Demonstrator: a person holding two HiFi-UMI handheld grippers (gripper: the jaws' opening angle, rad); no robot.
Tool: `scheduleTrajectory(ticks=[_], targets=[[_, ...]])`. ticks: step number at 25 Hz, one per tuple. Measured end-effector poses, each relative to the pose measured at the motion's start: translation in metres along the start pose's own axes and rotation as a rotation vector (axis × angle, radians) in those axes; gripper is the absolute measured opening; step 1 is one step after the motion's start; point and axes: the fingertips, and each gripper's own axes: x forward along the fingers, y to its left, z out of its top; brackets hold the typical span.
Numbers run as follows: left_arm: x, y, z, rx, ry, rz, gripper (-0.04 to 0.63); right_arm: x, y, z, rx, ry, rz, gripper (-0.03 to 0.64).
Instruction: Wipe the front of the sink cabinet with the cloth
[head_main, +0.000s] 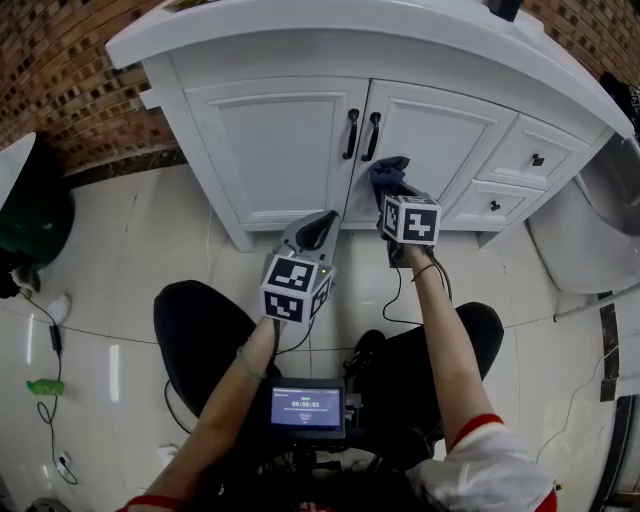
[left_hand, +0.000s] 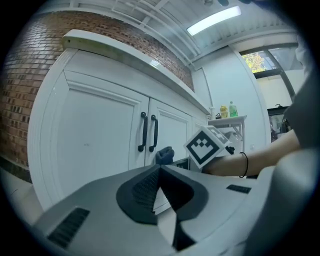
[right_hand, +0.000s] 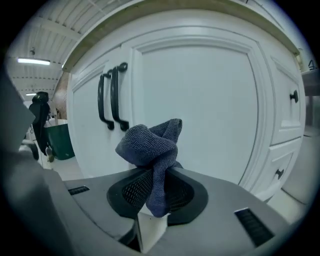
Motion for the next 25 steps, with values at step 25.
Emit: scheduleTrajectory(ticks=[25], targets=[[0.005,0.036,-0.025,-0.028,0.034,0.039,0.02,0.037,0.001,-0.084,0.078,0.172,0.007,0.071]])
